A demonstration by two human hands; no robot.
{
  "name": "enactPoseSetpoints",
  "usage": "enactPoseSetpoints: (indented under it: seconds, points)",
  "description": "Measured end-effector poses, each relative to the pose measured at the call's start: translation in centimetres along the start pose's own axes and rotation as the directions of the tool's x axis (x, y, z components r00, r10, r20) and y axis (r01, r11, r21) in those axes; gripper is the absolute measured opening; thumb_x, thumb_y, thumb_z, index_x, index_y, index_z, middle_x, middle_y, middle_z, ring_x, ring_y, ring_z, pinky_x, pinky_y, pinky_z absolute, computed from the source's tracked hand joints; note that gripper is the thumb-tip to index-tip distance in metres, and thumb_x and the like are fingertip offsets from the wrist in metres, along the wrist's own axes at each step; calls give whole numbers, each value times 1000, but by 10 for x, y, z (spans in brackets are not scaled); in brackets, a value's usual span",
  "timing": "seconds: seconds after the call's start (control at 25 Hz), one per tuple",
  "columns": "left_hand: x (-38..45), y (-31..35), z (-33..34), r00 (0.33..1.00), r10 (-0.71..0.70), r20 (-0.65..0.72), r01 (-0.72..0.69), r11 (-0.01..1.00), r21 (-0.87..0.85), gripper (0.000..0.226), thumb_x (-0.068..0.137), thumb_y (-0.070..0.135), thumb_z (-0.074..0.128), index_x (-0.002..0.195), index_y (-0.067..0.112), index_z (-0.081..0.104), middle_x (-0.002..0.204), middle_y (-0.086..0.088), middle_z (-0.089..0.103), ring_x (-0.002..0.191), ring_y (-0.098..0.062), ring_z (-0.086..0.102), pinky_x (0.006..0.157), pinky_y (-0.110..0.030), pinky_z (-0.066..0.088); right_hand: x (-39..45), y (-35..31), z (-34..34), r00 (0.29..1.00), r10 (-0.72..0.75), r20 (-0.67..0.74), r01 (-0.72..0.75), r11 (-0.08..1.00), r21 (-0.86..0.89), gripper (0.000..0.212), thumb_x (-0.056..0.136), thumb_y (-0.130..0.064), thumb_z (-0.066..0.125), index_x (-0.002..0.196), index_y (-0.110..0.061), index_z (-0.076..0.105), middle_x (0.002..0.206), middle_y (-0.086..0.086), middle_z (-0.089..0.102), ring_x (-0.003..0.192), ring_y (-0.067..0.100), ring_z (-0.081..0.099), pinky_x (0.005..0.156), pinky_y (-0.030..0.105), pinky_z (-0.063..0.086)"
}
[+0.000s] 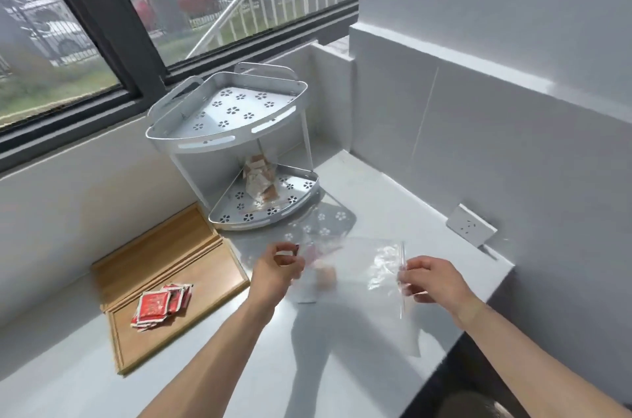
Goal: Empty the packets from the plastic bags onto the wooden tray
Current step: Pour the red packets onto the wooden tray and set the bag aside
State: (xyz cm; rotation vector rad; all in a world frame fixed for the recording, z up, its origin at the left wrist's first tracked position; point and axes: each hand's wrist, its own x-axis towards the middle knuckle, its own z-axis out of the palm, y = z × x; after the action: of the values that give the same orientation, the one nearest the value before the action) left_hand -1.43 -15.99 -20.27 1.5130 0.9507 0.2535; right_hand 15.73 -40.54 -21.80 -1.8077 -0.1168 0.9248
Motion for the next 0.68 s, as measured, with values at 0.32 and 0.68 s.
enactPoseSetpoints:
  seconds: [0.32,0.68]
  points:
    - [65,12,140,986,36,165,-74,969,234,22,84,1,65,97,19,63,82,-7,67,68,-20,60,59,-28,44,20,57,-95,965,156,-212,-163,986,-19,13,85,-16,70,73,-12,71,61,-1,72,50,11,62,43,17,43]
    - [101,13,207,900,-75,430,-113,912,395,51,80,7,62,128,23,57,127,3,61,118,-17,57,101,-36,47,34,85,-118,908,293,-298,-310,951,-11,10,79,-18,66,70,-14,69,56,-4,66,46,10,53,43,18,39]
